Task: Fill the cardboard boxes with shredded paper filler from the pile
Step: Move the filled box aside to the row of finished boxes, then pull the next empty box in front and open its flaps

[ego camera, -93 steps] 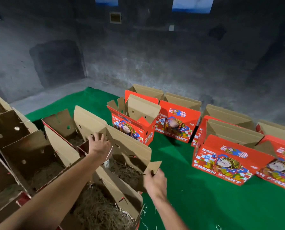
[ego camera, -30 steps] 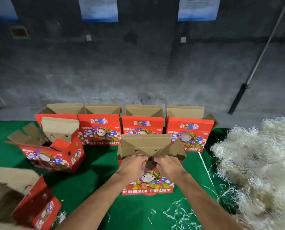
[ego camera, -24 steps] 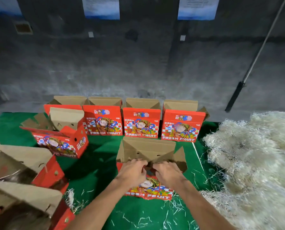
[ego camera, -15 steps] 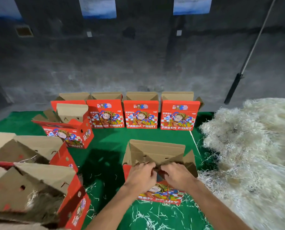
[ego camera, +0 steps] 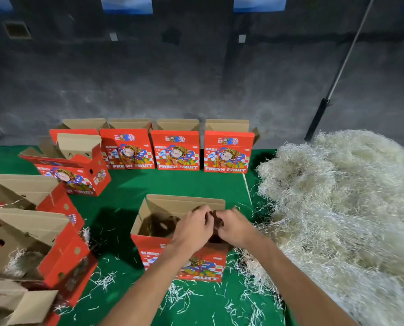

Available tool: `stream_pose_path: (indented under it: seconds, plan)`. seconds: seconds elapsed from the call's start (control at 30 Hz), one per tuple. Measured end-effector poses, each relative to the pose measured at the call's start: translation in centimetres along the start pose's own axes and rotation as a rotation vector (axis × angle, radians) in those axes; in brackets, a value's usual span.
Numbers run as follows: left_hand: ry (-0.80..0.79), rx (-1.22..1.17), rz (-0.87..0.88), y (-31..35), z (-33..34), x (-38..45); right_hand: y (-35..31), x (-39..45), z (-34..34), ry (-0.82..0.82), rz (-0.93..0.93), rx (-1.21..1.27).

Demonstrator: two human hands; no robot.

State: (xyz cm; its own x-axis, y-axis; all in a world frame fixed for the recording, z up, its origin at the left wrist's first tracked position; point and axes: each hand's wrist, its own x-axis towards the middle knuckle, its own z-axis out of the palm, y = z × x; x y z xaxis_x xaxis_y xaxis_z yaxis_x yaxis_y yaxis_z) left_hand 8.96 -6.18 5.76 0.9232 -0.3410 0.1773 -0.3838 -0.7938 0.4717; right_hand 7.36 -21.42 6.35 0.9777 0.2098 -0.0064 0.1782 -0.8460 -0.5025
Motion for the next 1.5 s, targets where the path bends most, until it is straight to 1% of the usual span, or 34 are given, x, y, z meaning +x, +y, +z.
stream_pose_path:
  seconds: [0.1, 0.17, 0.27, 0.4, 0.53, 0.67, 0.73, 0.8, 0.87, 0.93, 1.0, 1.1, 1.2, 1.27, 1.33, 1.37, 1.43, 1.5]
  plan:
    - [-0.02, -0.083, 0.021, 3.2, 2.3, 1.4, 2.6, -1.3, -1.4, 0.086, 0.023, 0.004]
    - [-0.057, -0.144, 0.025, 5.3, 4.0, 2.3, 4.7, -2.0, -2.0, 0.107, 0.028, -0.028]
    - [-0.093, -0.195, 0.012, 7.7, 6.3, 3.6, 7.8, -2.4, -2.6, 0.099, 0.042, -0.057]
    - [-0.096, -0.186, 0.026, 10.1, 8.7, 5.5, 10.6, -1.5, -2.6, 0.118, 0.034, -0.02]
    - [-0.11, -0.183, -0.017, 11.2, 10.8, 7.6, 13.4, 0.5, -2.1, 0.066, 0.137, -0.019]
    - [-0.125, -0.169, -0.083, 11.7, 13.1, 9.8, 16.3, 2.8, -1.5, -0.03, 0.212, -0.076]
    - [-0.184, -0.186, -0.155, 12.1, 14.5, 10.8, 18.4, 4.0, -0.5, -0.068, 0.216, -0.081]
    - [-0.275, -0.145, -0.227, 12.3, 16.3, 11.8, 20.6, 4.8, 0.9, -0.112, 0.217, -0.118]
    - [-0.366, -0.125, -0.284, 12.5, 18.2, 12.3, 22.7, 4.9, 2.4, -0.183, 0.197, -0.219]
    - [-0.43, -0.2, -0.358, 12.3, 20.4, 12.5, 25.1, 4.7, 4.0, -0.274, 0.191, -0.37]
    - [-0.475, -0.263, -0.457, 11.7, 22.9, 12.3, 27.0, 4.3, 5.0, -0.372, 0.232, -0.486]
    - [-0.492, -0.217, -0.596, 10.3, 26.3, 11.6, 28.8, 3.2, 6.2, -0.471, 0.326, -0.445]
    - [-0.516, -0.206, -0.607, 9.0, 28.7, 9.6, 29.7, 1.7, 7.8, -0.488, 0.348, -0.352]
    - [-0.522, -0.248, -0.6, 8.2, 29.8, 8.3, 30.2, 1.4, 8.5, -0.445, 0.326, -0.338]
    - [-0.493, -0.228, -0.62, 7.6, 30.5, 7.8, 30.2, 1.6, 8.4, -0.383, 0.341, -0.321]
    - [-0.469, -0.247, -0.637, 7.3, 30.8, 7.7, 30.2, 1.8, 8.4, -0.376, 0.352, -0.319]
    - [-0.447, -0.374, -0.663, 7.1, 31.1, 7.6, 30.4, 2.2, 8.7, -0.364, 0.365, -0.316]
    - [-0.442, -0.434, -0.671, 6.8, 31.5, 7.7, 30.5, 2.6, 9.2, -0.35, 0.381, -0.245]
